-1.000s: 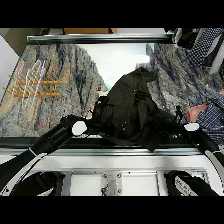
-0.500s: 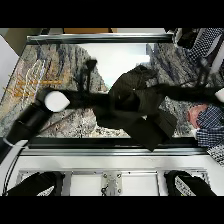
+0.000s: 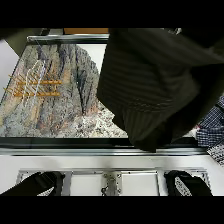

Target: Fold the clothes and pants, and hang the long-sleeved shirts on hangers.

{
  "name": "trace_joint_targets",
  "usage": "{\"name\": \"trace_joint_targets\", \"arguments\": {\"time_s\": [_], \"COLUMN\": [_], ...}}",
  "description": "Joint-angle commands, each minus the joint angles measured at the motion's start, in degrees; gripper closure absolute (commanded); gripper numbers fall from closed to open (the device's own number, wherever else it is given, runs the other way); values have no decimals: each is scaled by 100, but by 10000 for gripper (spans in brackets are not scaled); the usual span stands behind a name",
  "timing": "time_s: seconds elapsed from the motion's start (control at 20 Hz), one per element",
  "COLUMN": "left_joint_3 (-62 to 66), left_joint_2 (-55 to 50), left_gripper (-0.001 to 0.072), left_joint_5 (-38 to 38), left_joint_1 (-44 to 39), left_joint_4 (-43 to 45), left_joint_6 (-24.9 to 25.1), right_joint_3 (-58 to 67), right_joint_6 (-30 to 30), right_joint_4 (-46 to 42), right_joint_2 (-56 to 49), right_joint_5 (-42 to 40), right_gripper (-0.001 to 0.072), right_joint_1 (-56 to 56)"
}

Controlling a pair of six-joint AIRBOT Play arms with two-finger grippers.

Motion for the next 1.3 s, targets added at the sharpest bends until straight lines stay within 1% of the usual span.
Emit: {"name": "trace_joint_targets", "arguments": {"time_s": [0.0,0.1,0.2,0.25,0.3,0.35,0.4,0.5,0.55,0.65,0.7,0.75,0.9,1.0,1.15,1.25], "left_joint_3": [-48,-470,-839,-1014,-1163,-1309,-1471,-1875,-2151,-2817,-3220,-3696,-5064,-5694,-6124,-6140], "left_joint_2": [407,706,874,890,872,807,713,479,348,122,72,63,223,317,332,352], "left_gripper": [690,691,691,691,691,691,691,691,691,691,691,691,690,690,690,690], "left_joint_5": [1250,1665,1604,1419,1043,468,-173,-1283,-1849,-2813,-3095,-3292,-3399,-3279,-3163,-3139], "left_joint_1": [-326,-321,-321,-317,-236,-68,201,839,1137,1458,1467,1386,953,608,256,282], "left_joint_4": [26,44,492,785,1150,1429,1537,1305,1147,857,868,866,857,861,874,879], "left_joint_6": [197,223,127,-131,-538,-949,-1228,-1327,-1327,-1231,-1150,-1088,-1067,-1097,-1099,-1097], "right_joint_3": [382,382,380,380,378,378,376,249,31,-702,-1198,-1703,-3053,-3713,-4087,-4085], "right_joint_6": [232,435,603,702,730,730,728,723,723,726,732,844,1128,1327,1499,1547], "right_joint_4": [94,94,92,92,87,87,50,-446,-903,-1878,-2103,-2122,-2122,-2122,-2149,-2253], "right_joint_2": [299,317,186,57,-125,-323,-568,-1027,-1163,-1257,-1237,-1209,-1176,-1189,-1220,-1204], "right_joint_5": [-551,-527,-321,-94,267,686,1217,2201,2516,2898,2979,3056,3152,2955,2747,2747], "right_gripper": [692,692,692,692,692,692,692,692,692,692,692,692,692,692,692,691], "right_joint_1": [4,4,2,2,2,4,4,37,131,535,800,1067,1860,2286,2562,2551]}}
